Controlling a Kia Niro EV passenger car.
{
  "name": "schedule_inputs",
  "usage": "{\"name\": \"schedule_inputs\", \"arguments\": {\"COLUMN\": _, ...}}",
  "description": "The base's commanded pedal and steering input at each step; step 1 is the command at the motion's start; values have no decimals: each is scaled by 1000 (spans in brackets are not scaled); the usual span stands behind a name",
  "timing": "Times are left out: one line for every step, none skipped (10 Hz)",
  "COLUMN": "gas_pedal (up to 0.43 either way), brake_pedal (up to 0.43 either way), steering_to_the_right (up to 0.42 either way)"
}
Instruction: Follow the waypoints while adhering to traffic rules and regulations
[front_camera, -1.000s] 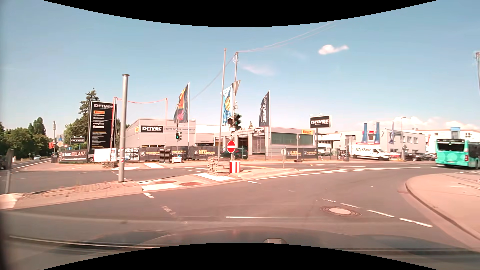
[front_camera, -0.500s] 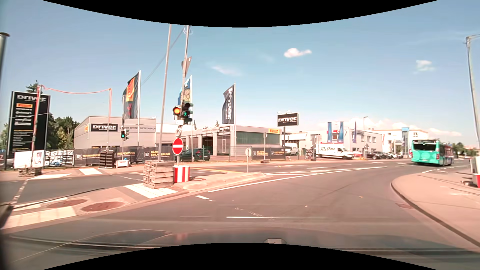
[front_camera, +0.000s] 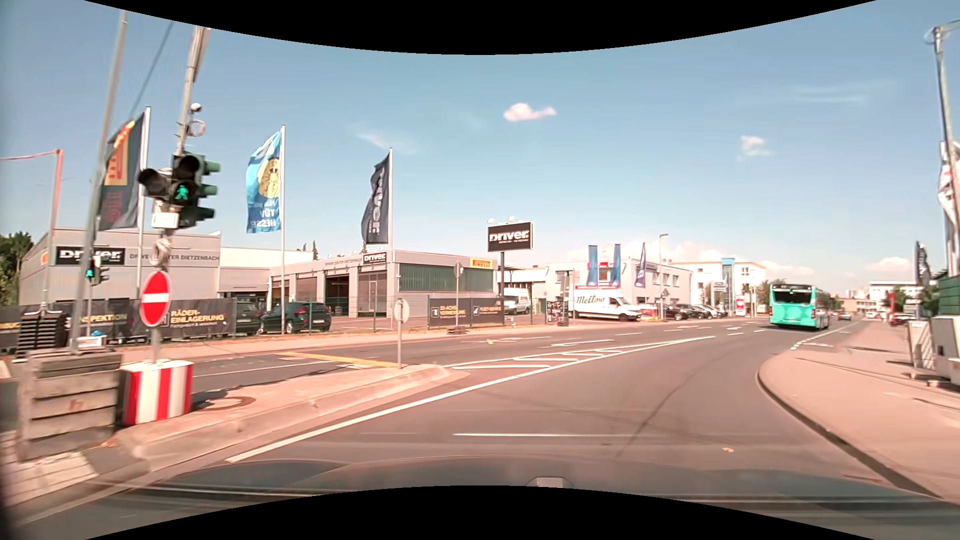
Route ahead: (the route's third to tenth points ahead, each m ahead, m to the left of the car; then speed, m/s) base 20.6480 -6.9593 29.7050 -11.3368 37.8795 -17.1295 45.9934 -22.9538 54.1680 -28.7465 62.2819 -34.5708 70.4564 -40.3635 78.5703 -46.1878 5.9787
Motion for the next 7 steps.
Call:
{"name": "schedule_inputs", "arguments": {"gas_pedal": 79, "brake_pedal": 0, "steering_to_the_right": 207}}
{"name": "schedule_inputs", "arguments": {"gas_pedal": 87, "brake_pedal": 0, "steering_to_the_right": 204}}
{"name": "schedule_inputs", "arguments": {"gas_pedal": 87, "brake_pedal": 0, "steering_to_the_right": 203}}
{"name": "schedule_inputs", "arguments": {"gas_pedal": 87, "brake_pedal": 0, "steering_to_the_right": 202}}
{"name": "schedule_inputs", "arguments": {"gas_pedal": 98, "brake_pedal": 0, "steering_to_the_right": 199}}
{"name": "schedule_inputs", "arguments": {"gas_pedal": 98, "brake_pedal": 0, "steering_to_the_right": 195}}
{"name": "schedule_inputs", "arguments": {"gas_pedal": 118, "brake_pedal": 0, "steering_to_the_right": 190}}
